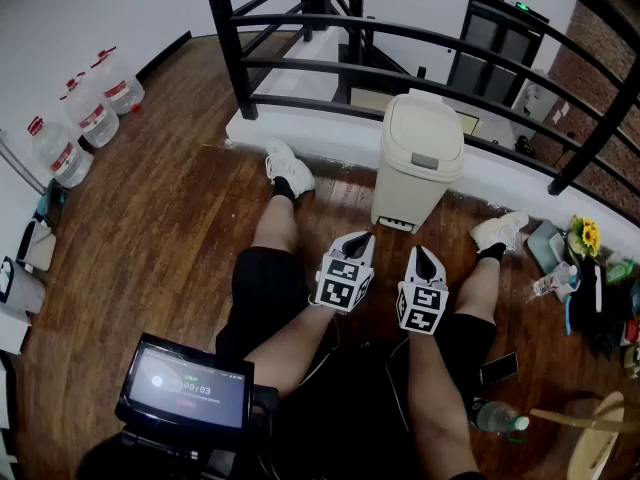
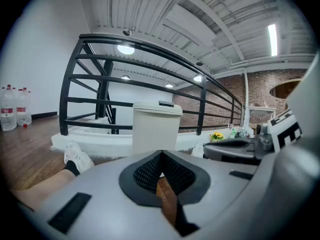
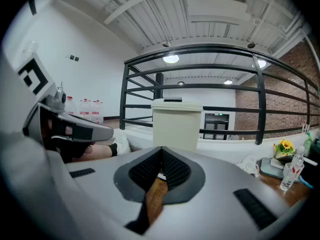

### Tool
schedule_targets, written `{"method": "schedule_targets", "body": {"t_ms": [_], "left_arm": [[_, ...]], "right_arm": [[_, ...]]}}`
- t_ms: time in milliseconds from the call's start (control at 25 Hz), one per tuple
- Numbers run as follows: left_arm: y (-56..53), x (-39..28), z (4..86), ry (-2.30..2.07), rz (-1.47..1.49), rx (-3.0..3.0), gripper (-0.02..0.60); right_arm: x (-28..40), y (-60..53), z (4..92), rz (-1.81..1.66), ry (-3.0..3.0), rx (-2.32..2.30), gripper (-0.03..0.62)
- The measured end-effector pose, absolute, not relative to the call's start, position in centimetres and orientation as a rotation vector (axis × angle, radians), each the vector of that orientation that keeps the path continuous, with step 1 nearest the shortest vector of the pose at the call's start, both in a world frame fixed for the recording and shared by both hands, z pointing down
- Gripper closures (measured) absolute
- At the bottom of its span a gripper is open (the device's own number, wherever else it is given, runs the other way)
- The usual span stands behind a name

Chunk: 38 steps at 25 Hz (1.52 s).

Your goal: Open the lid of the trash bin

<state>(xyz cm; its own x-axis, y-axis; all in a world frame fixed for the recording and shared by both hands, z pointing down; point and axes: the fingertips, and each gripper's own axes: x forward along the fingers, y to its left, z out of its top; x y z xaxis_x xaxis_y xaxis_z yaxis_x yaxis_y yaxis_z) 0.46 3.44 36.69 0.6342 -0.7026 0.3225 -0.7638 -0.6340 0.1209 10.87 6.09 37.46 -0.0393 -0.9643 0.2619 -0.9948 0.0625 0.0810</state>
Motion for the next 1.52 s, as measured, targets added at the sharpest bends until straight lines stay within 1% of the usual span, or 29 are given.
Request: {"method": "schedule_targets", "body": {"t_ms": [360,920,1120,1360,1520], "left_arm": [[1.7,0.1,37.8,-1.198,0.360,2.583,0.583],[-1.2,1.7,40.7,-1.173,0.376,2.525,0.583],[-2.5,3.0,41.5,-1.159,0.428,2.548,0.583],[-5.4,4.5,42.9,-1.205,0.530,2.620,0.583],[-7.2,5.2,44.2,-1.213,0.547,2.580,0.583]], "right_arm": [[11.1,4.7,38.8,0.211,-2.086,1.990,0.589],[11.7,1.9,41.8,0.259,-2.047,1.970,0.589],[11.4,0.1,42.5,0.253,-2.043,1.926,0.589],[12.4,-1.9,44.4,0.310,-2.029,1.895,0.589],[13.2,-3.6,45.5,0.338,-2.023,1.875,0.589]]}}
